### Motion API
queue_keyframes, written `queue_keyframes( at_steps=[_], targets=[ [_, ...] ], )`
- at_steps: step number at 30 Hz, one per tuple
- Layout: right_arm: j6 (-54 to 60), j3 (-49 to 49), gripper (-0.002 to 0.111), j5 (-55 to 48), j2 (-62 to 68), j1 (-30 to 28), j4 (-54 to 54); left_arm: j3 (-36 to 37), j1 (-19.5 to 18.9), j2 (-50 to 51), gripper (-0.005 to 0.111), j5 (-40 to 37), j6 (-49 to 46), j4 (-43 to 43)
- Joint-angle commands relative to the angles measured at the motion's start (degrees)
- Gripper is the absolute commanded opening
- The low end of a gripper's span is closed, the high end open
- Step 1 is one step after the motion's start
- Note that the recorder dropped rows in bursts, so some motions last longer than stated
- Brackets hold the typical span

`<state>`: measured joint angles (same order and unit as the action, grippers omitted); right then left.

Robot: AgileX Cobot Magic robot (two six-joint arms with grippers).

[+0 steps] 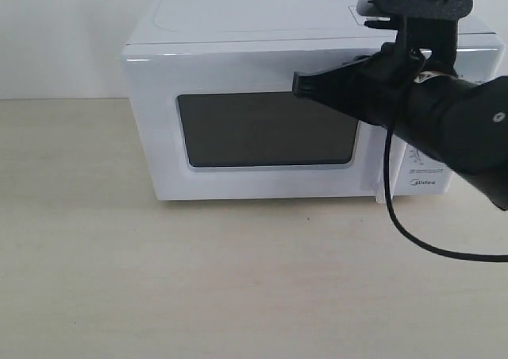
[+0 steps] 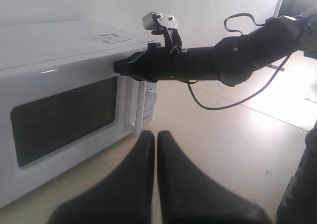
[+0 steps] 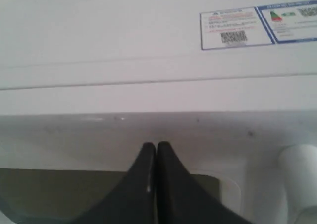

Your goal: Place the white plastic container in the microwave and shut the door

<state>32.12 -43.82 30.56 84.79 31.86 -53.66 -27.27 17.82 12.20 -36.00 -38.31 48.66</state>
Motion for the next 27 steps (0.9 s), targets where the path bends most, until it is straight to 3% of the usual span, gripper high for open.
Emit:
queue_keyframes(
  at_steps=[1,8,19,27],
  targets=[
    [3.6,-0.2,0.000,-5.9,-6.6,-0.5,0.2,0.3,0.2,-0.2,0.004,0.2,-0.2,0.0],
    [5.9,0.4,0.000,-18.6,-14.7,-0.5,-0.1,0.3,0.2,-0.2,0.004,0.2,-0.2,0.0],
    [4.2,11.1,0.000,-20.8,-28.2,-0.5,0.0,0.3,0.2,-0.2,0.004,0.2,-0.2,0.0],
    [4.2,12.0,0.000,-35.6,-33.5,-0.5,0.0,0.3,0.2,-0.2,0.004,0.2,-0.2,0.0]
  ],
)
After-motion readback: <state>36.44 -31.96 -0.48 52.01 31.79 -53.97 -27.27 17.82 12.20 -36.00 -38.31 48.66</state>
